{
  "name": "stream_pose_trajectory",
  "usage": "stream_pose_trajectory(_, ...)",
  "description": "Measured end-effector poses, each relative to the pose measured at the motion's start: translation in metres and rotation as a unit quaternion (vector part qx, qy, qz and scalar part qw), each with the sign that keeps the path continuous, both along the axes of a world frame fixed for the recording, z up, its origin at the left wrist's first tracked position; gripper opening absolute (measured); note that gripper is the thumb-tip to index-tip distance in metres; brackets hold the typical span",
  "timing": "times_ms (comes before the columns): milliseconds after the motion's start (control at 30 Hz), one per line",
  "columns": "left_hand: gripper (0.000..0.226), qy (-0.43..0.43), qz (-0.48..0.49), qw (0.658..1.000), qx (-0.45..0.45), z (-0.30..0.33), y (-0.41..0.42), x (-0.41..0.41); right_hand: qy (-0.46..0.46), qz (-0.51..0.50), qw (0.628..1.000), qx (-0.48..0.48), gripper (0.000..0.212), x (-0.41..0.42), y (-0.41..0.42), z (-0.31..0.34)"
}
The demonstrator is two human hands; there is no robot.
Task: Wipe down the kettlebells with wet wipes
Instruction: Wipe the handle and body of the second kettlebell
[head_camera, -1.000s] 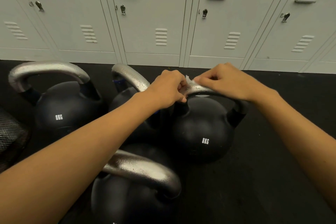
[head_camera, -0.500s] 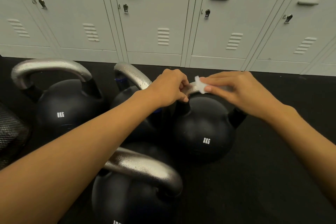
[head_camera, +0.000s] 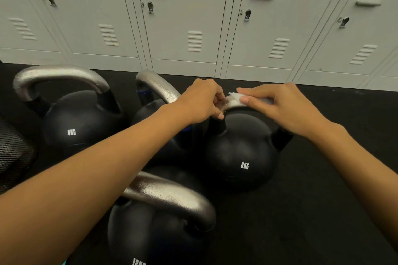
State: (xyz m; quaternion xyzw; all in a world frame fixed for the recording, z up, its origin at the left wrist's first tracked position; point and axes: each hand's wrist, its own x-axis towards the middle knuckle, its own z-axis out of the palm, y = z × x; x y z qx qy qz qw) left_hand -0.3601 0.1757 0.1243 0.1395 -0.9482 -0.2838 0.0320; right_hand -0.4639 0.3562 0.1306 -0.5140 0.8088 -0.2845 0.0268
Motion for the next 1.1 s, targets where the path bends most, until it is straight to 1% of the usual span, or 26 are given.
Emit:
stream_pose_trajectory(100, 0.037, 0.001, -0.005, 1.0, -0.013, 0.0, 0.001, 0.001, 0.042, 0.011, 0.999, 0.026, 0.035, 0.007, -0.012, -0.004)
stream_pose_trajectory(200, 0.04, 0.002, -0.003, 1.0, -0.01, -0.001, 0.001, 0.002, 0.062, 0.03, 0.997, 0.025, 0.037, 0.008, -0.005, -0.004)
stream_pose_trajectory(267, 0.046, 0.0, -0.001, 1.0, -0.006, -0.002, 0.002, 0.001, 0.04, 0.027, 0.999, 0.016, 0.038, 0.003, 0.006, -0.004)
stream_pose_trajectory(400, 0.051, -0.01, -0.01, 1.0, -0.002, 0.003, 0.002, 0.002, -0.041, -0.014, 0.999, -0.001, 0.036, -0.005, 0.02, -0.001)
stream_pose_trajectory(433, 0.054, -0.03, -0.021, 0.999, -0.003, 0.006, 0.0, 0.002, -0.045, -0.018, 0.999, -0.003, 0.035, -0.005, 0.02, 0.0)
stream_pose_trajectory(500, 0.059, -0.106, -0.055, 0.993, 0.0, 0.016, -0.006, 0.001, -0.033, -0.015, 0.999, -0.001, 0.033, -0.004, 0.015, 0.002)
stream_pose_trajectory(533, 0.053, -0.138, -0.071, 0.988, 0.007, 0.021, -0.009, 0.0, -0.023, -0.009, 1.0, 0.006, 0.032, -0.003, 0.011, 0.002)
stream_pose_trajectory(567, 0.039, -0.143, -0.078, 0.986, 0.018, 0.026, -0.012, -0.002, -0.013, -0.002, 1.0, 0.017, 0.031, -0.001, 0.006, 0.001)
stream_pose_trajectory(600, 0.027, -0.117, -0.065, 0.991, 0.029, 0.03, -0.014, -0.003, -0.003, 0.005, 0.999, 0.031, 0.031, 0.0, 0.002, 0.001)
stream_pose_trajectory(633, 0.023, -0.069, -0.039, 0.996, 0.037, 0.034, -0.014, -0.006, 0.008, 0.013, 0.999, 0.045, 0.03, 0.001, -0.002, 0.0)
stream_pose_trajectory(700, 0.035, 0.034, 0.018, 0.997, 0.065, 0.038, -0.005, -0.01, 0.011, 0.022, 0.998, 0.063, 0.031, 0.003, -0.006, 0.002)
stream_pose_trajectory(733, 0.039, 0.067, 0.034, 0.994, 0.077, 0.039, 0.003, -0.011, -0.007, 0.016, 0.998, 0.058, 0.031, 0.003, -0.006, 0.005)
stream_pose_trajectory(767, 0.039, 0.081, 0.033, 0.993, 0.085, 0.037, 0.01, -0.012, -0.04, 0.003, 0.998, 0.038, 0.032, 0.003, -0.004, 0.008)
stream_pose_trajectory(833, 0.036, 0.058, 0.0, 0.995, 0.08, 0.026, 0.025, -0.014, -0.131, -0.039, 0.99, -0.037, 0.03, -0.001, 0.005, 0.012)
stream_pose_trajectory(900, 0.034, 0.036, -0.036, 0.998, 0.046, 0.019, 0.034, -0.015, -0.194, -0.083, 0.971, -0.111, 0.023, -0.005, 0.016, 0.01)
stream_pose_trajectory(933, 0.034, 0.032, -0.054, 0.998, 0.031, 0.018, 0.036, -0.016, -0.204, -0.102, 0.965, -0.131, 0.021, -0.007, 0.021, 0.007)
stream_pose_trajectory(1000, 0.038, 0.003, -0.073, 0.997, 0.019, 0.02, 0.036, -0.02, -0.209, -0.126, 0.96, -0.136, 0.02, -0.01, 0.029, 0.0)
stream_pose_trajectory(1100, 0.049, -0.055, -0.057, 0.997, 0.013, 0.021, 0.028, -0.025, -0.197, -0.123, 0.968, -0.092, 0.022, -0.01, 0.036, -0.011)
